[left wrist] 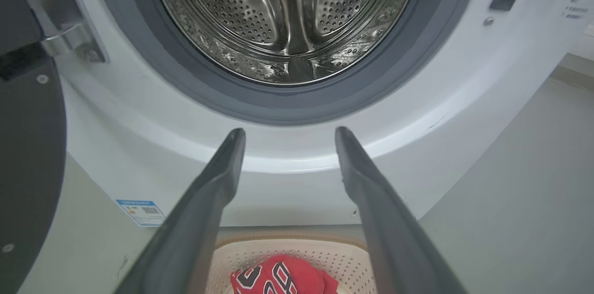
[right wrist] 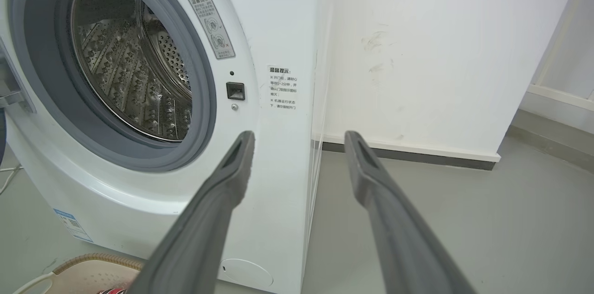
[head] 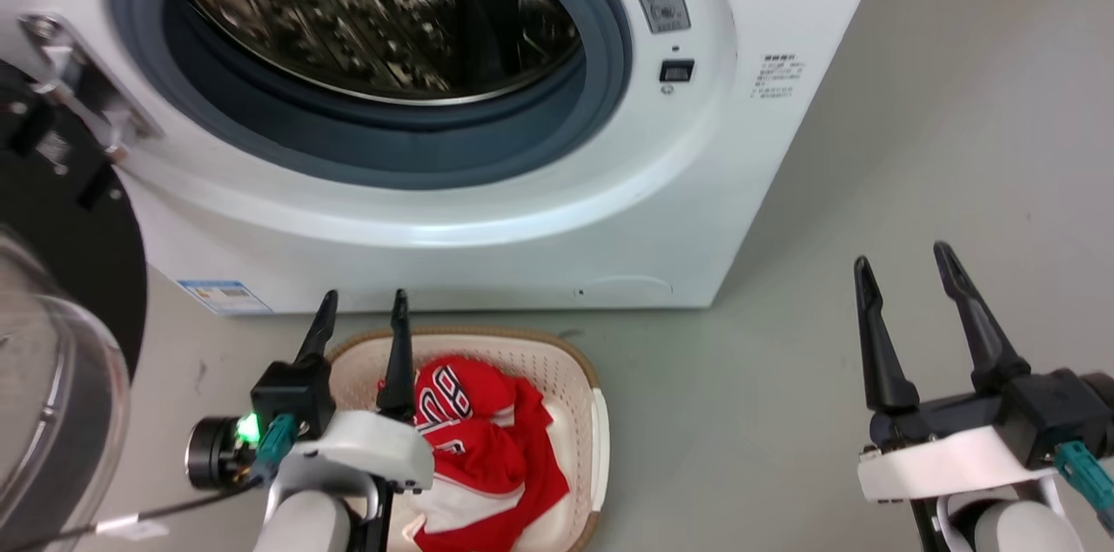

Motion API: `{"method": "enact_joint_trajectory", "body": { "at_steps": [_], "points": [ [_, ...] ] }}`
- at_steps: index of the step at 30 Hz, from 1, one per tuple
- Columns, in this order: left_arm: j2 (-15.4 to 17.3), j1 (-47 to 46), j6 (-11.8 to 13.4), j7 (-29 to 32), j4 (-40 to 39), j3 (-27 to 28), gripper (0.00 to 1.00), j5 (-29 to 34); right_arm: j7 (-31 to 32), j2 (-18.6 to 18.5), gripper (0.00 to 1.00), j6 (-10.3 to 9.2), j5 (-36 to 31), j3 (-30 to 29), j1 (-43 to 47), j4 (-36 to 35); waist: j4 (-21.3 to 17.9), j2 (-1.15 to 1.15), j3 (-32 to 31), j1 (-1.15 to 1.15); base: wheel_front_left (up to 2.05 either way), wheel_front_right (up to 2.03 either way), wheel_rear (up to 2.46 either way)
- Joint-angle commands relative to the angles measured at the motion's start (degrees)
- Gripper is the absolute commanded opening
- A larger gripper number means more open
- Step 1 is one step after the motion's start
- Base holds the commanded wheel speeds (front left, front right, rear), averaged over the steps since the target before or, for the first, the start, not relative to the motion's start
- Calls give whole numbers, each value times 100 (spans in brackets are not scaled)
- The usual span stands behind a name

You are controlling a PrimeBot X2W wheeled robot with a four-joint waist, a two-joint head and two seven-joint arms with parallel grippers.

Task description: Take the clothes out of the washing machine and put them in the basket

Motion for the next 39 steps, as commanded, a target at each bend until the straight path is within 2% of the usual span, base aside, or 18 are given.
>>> {"method": "enact_joint_trajectory", "body": {
  "at_steps": [1, 9, 15, 20, 30, 39],
  "points": [
    [-63, 163, -11, -15, -114, 99, 100, 74, -10, -1, 100, -6, -24, -13, 96, 20, 94, 0, -227, 2, 0, 0, 0],
    [-369, 851, -1, -15, -919, 720, 100, 540, -10, -1, 100, -6, 43, -57, 449, 36, 137, 0, -707, 2, 0, 0, 0],
    [-462, 1287, 42, -16, -1270, 909, 100, 816, -10, 0, 100, -6, 95, -169, 709, 61, 106, 0, -1012, 2, 0, 0, 0],
    [-490, 1543, 92, -16, -1378, 942, 100, 971, -10, 0, 100, -6, 105, -198, 882, 78, 68, 0, -1200, 2, 0, 0, 0],
    [-507, 1731, -2, -16, -1347, 941, 100, 967, -10, 0, 100, -6, 138, -215, 1041, 91, 51, 0, -1366, 2, 0, 0, 0],
    [-508, 1775, 47, -16, -1291, 891, 100, 889, -10, 0, 100, -6, 179, -198, 1116, 100, 52, 0, -1422, 2, 0, 0, 0]
  ]
}}
